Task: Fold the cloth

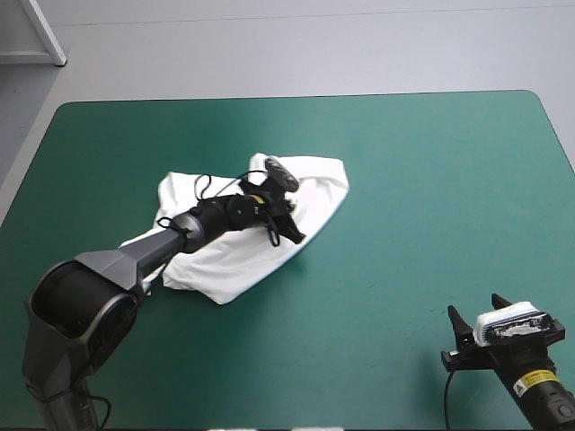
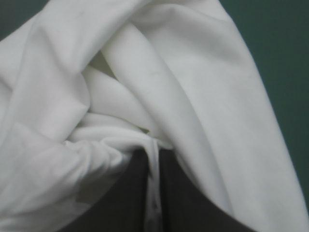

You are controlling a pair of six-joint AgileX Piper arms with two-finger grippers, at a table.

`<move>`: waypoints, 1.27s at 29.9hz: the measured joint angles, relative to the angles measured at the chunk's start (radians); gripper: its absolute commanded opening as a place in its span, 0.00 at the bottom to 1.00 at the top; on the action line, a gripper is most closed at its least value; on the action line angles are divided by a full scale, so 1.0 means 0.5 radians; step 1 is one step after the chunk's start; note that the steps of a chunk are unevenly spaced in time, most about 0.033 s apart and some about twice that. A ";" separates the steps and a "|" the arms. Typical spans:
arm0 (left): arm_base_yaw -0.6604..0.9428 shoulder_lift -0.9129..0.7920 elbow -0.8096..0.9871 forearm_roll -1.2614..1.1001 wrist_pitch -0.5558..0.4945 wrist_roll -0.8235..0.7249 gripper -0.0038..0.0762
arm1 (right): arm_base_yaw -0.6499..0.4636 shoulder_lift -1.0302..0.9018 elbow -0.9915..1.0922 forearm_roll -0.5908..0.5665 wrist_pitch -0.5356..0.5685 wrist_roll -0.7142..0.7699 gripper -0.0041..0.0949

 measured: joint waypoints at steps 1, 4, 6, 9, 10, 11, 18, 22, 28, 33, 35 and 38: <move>-0.074 0.002 -0.021 0.000 0.013 0.019 0.04 | 0.000 0.000 0.000 0.000 0.000 0.000 0.69; -0.319 0.002 -0.061 0.000 0.034 0.055 0.04 | 0.000 0.000 0.000 0.000 0.000 0.000 0.69; -0.442 0.002 -0.073 0.000 0.029 0.063 0.04 | 0.000 0.000 0.000 0.000 0.000 0.000 0.69; -0.539 0.002 -0.077 0.000 0.012 0.076 0.12 | 0.000 0.000 0.000 -0.001 0.000 0.000 0.69; -0.551 0.002 -0.077 0.000 0.010 0.078 0.19 | 0.000 0.000 0.000 -0.001 0.000 0.000 0.69; -0.560 0.002 -0.080 0.000 0.006 0.082 0.27 | 0.000 0.000 0.000 -0.001 0.000 0.000 0.69; -0.562 -0.024 -0.080 0.000 0.026 0.031 0.61 | 0.000 0.000 -0.016 -0.001 0.024 0.000 0.69; -0.540 -0.181 -0.123 0.002 0.162 -0.138 0.53 | 0.000 0.038 -0.189 -0.059 0.233 0.000 0.69; -0.288 -0.532 -0.259 0.230 0.577 -0.663 0.45 | 0.000 0.306 -0.519 -0.082 0.463 0.044 0.69; 0.003 -0.769 -0.266 0.843 1.172 -1.291 0.45 | 0.000 0.602 -0.666 -0.023 0.544 0.134 0.69; 0.089 -0.837 -0.251 1.125 1.441 -1.466 0.45 | 0.000 0.729 -0.723 0.015 0.582 0.157 0.69; 0.219 -0.942 -0.177 1.379 1.758 -1.649 0.45 | 0.000 0.871 -0.783 0.045 0.599 0.166 0.69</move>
